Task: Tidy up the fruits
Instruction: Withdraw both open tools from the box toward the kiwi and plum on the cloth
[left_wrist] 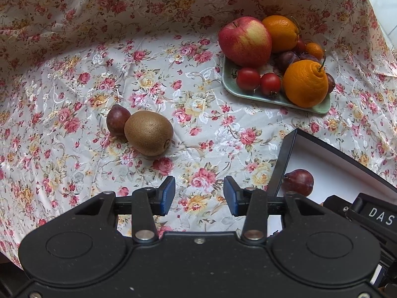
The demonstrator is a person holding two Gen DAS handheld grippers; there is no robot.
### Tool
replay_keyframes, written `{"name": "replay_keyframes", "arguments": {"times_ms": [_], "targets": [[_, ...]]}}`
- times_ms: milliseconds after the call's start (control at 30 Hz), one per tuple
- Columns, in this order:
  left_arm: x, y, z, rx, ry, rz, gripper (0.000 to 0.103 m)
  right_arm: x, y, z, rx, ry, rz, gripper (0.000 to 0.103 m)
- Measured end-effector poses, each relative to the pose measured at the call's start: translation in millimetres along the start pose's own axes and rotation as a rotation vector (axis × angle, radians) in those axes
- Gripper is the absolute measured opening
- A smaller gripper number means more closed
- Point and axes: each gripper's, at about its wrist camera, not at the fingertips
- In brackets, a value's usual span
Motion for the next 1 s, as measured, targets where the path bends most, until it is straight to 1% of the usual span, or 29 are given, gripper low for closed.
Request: {"name": "replay_keyframes", "arguments": {"times_ms": [233, 367, 533, 667, 933, 1000], "targets": [[-13, -4, 25, -0.003, 0.065, 0.007, 0.052, 4, -7, 19, -0.008, 0.052, 0.009, 0.038], [-24, -5, 40, -0.001, 0.106, 0.0, 0.052, 3, -11, 32, -0.001, 0.08, 0.006, 0.038], [-41, -9, 59, -0.014, 0.154, -0.012, 0.052, 2, -17, 49, -0.014, 0.12, 0.015, 0.038], [-53, -16, 67, -0.017, 0.181, -0.01, 0.052, 1, -23, 61, -0.017, 0.15, 0.022, 0.038], [-64, -35, 61, -0.027, 0.163, 0.013, 0.052, -7, -37, 75, -0.02, 0.161, 0.038, 0.038], [-64, -38, 58, -0.034, 0.155, 0.014, 0.055, -9, -40, 78, -0.025, 0.161, 0.044, 0.038]]}}
Point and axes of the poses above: each gripper's, at about its wrist camera, not at the fingertips, and y roughly against the way its jaws point, z to its left, x to its underside, and after that the axes turned 5 degrees about y, right-handed
